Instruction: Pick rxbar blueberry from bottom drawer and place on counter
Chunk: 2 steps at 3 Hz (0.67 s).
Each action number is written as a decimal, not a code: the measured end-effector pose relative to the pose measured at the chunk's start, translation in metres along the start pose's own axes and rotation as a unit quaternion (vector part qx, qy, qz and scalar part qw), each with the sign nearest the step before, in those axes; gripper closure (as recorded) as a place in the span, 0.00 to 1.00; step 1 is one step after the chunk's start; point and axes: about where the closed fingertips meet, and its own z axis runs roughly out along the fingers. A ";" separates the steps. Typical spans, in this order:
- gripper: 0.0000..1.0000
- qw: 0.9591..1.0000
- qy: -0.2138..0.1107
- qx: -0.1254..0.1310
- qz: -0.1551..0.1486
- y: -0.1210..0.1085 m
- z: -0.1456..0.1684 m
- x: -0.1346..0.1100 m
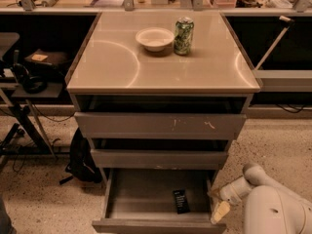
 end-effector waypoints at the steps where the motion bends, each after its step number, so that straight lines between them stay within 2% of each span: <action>1: 0.00 0.999 0.016 -0.008 -0.027 0.011 0.010 -0.019; 2: 0.00 0.995 0.040 0.011 -0.093 0.027 0.011 -0.069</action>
Offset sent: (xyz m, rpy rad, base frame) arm -0.0258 0.1240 0.0867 -0.0289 -0.1833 0.3043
